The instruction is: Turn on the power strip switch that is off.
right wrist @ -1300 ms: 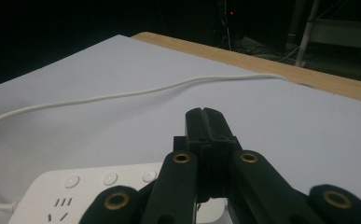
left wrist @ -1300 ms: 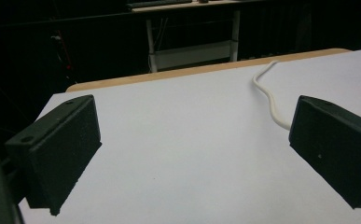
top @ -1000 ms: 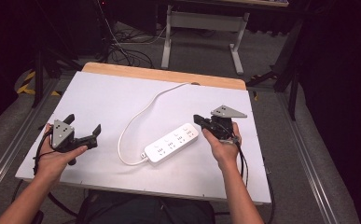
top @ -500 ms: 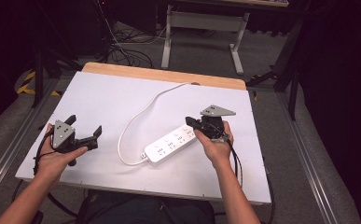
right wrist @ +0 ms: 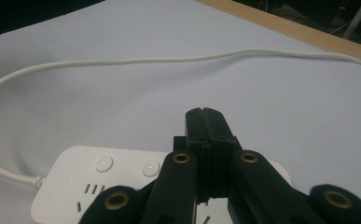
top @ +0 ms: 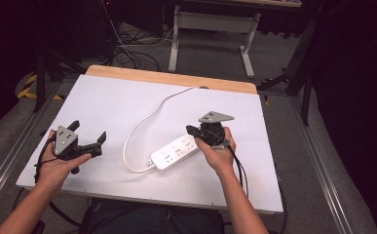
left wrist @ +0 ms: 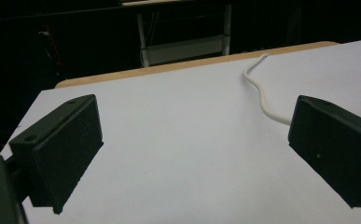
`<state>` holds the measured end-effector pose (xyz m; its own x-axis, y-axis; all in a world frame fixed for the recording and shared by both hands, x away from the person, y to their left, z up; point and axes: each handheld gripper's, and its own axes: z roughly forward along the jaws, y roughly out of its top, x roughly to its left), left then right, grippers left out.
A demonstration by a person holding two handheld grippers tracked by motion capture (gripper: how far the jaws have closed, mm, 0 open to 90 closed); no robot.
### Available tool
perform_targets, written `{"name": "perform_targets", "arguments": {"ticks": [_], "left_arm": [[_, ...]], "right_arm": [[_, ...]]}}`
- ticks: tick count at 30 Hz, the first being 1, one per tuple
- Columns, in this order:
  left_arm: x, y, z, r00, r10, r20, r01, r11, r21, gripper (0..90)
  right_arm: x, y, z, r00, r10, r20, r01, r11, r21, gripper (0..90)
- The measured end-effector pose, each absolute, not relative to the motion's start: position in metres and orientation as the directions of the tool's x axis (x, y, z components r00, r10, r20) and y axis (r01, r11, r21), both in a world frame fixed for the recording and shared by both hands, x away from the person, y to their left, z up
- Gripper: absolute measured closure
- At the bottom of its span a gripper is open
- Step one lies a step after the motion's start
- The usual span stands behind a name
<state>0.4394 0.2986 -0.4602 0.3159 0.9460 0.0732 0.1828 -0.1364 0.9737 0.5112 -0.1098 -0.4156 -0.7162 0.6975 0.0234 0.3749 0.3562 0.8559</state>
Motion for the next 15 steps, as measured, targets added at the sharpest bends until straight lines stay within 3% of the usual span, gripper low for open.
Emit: {"name": "perform_targets", "arguments": {"ticks": [15], "left_arm": [[0.439, 0.299, -0.460, 0.315, 0.946, 0.072, 0.184, -0.136, 0.974, 3.5]], "right_arm": [[0.520, -0.092, -0.430, -0.723, 0.691, -0.016, 0.401, 0.439, 0.804, 90.0]]}}
